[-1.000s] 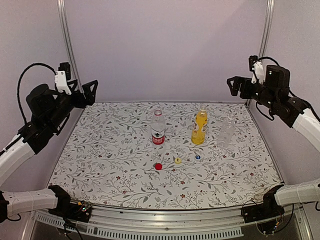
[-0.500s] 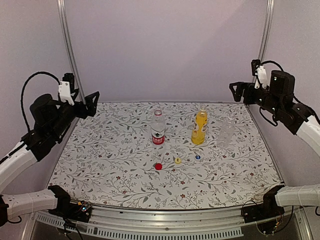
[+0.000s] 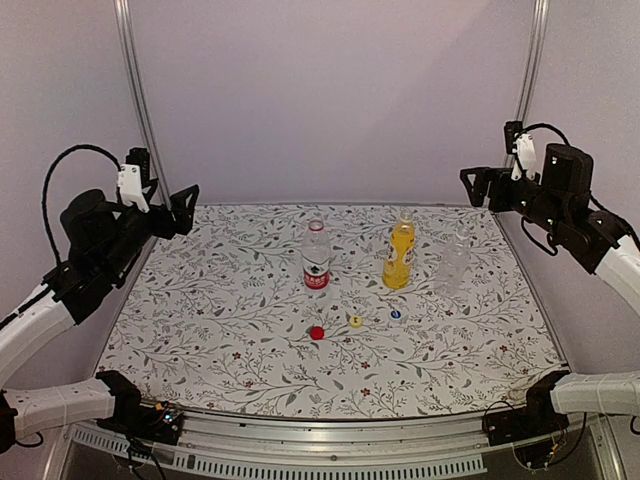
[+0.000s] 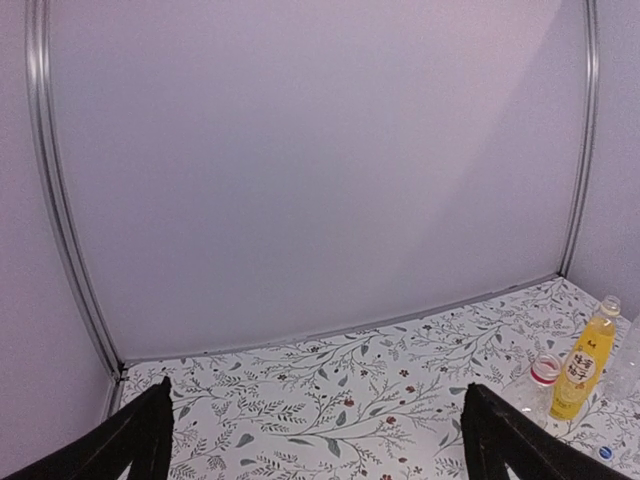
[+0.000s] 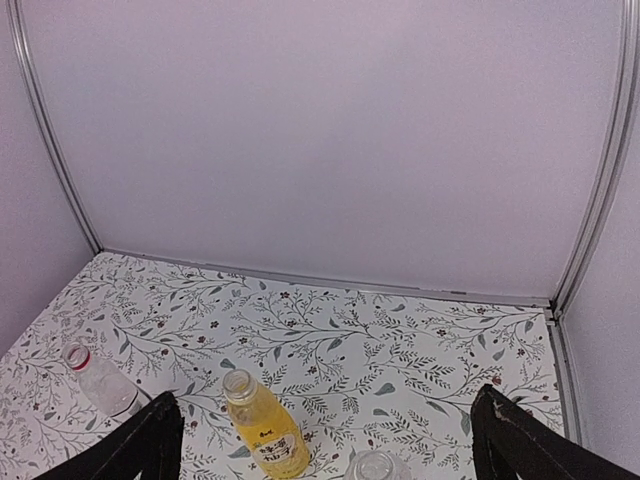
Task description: Unscrew the bottle caps
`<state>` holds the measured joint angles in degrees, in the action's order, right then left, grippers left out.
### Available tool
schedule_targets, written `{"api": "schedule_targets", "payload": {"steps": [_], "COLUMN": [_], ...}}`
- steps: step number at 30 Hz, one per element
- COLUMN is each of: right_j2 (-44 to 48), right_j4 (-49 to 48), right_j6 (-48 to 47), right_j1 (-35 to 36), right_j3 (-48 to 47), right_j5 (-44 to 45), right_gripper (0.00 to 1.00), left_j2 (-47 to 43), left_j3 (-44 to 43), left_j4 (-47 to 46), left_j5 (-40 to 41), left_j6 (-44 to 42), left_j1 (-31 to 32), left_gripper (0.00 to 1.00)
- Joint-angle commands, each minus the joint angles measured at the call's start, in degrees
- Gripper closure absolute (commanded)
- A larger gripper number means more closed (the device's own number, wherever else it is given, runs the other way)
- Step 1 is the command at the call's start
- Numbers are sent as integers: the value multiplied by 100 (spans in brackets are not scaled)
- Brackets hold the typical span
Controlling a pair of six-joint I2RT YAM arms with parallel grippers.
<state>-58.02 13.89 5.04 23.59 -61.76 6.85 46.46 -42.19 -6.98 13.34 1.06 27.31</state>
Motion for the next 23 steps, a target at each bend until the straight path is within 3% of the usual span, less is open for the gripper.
{"api": "schedule_targets", "payload": {"steps": [1,23], "right_j2": [60,126], "right_j4": [-81,-98], "right_j6": [-47,-91], "right_j1": [-12,-13], "right_j3": [73,150], "right_j5": [-84,-76], "right_gripper": [1,1], "left_j2": [-77,-110], "left_j3": [71,9], "left_j4": [-88,30], "left_j5": [-12,-102], "left_j6": [-71,-44], "left_j1": [-61,-65], "left_gripper": [0,0]}}
